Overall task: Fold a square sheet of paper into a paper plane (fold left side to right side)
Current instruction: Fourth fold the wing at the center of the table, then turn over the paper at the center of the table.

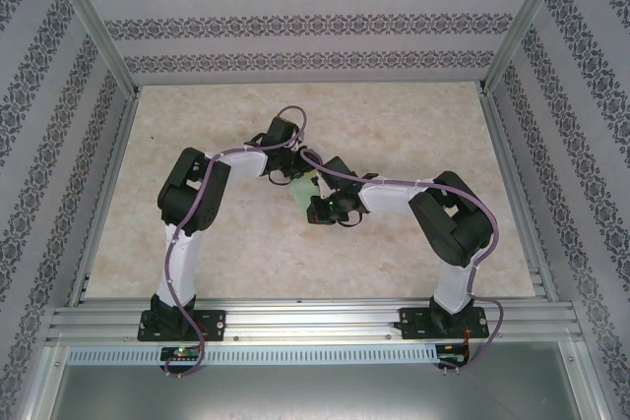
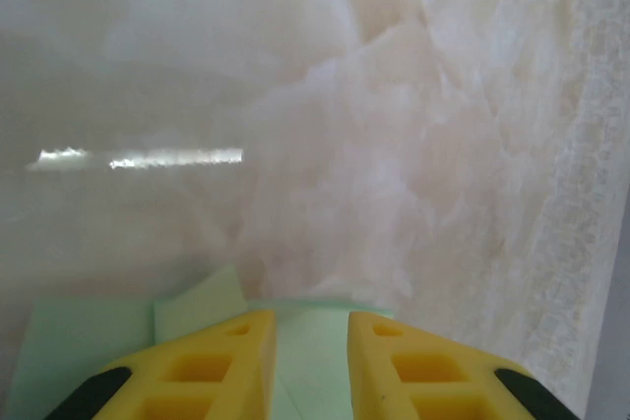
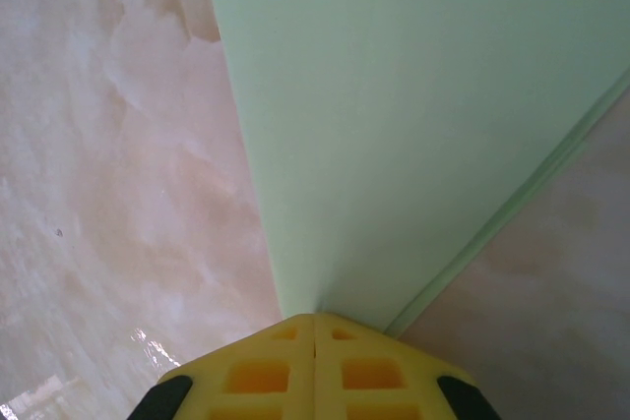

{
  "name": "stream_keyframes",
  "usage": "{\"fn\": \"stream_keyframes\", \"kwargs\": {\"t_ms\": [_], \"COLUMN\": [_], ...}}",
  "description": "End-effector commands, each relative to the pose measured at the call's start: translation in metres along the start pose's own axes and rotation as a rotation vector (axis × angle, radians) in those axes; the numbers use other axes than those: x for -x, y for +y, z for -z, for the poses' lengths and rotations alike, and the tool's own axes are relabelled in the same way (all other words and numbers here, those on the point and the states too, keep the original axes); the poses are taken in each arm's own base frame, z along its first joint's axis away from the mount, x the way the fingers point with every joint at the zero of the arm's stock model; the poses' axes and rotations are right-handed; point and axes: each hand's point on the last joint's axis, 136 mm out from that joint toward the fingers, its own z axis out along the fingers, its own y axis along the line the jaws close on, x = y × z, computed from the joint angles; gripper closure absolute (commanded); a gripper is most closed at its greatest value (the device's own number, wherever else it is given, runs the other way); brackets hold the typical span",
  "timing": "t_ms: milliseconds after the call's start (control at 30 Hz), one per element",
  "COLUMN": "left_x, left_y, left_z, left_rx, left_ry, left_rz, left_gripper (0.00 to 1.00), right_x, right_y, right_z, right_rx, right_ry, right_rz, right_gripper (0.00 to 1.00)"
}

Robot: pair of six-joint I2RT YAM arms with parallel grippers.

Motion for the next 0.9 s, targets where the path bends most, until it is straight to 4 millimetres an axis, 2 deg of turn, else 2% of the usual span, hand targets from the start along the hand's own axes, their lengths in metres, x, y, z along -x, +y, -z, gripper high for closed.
{"fn": "stream_keyframes", "kwargs": {"t_ms": [0, 300, 433, 533, 700, 800, 867], "left_x": [0.033, 0.061, 0.069, 0.073, 0.066, 0.046, 0.029], "left_y": [0.026, 0.02, 0.007, -0.005, -0.019, -0.023, -0.022], "left_z": [-0.002, 0.0, 0.018, 0.043, 0.096, 0.124, 0.138], "left_rx": [0.071, 0.039, 0.016, 0.01, 0.002, -0.012, -0.028], "left_ry": [-0.067, -0.092, -0.117, -0.147, -0.211, -0.232, -0.239], "left_rz": [-0.008, 0.009, -0.017, -0.048, -0.088, -0.104, -0.098], "left_gripper": [0.71, 0.69, 0.65, 0.59, 0.51, 0.48, 0.47], "right_x": [-0.087, -0.088, -0.081, -0.064, -0.025, -0.003, 0.008], "right_y": [-0.052, -0.052, -0.046, -0.031, 0.004, 0.02, 0.022], "right_z": [-0.019, -0.019, -0.018, -0.011, 0.024, 0.058, 0.082], "right_rx": [-0.196, -0.197, -0.177, -0.129, -0.059, -0.025, -0.022], "right_ry": [0.287, 0.287, 0.263, 0.208, 0.061, -0.046, -0.121], "right_rz": [-0.068, -0.062, -0.04, -0.008, 0.07, 0.109, 0.114], "right_gripper": [0.94, 0.94, 0.94, 0.93, 0.86, 0.77, 0.72]}}
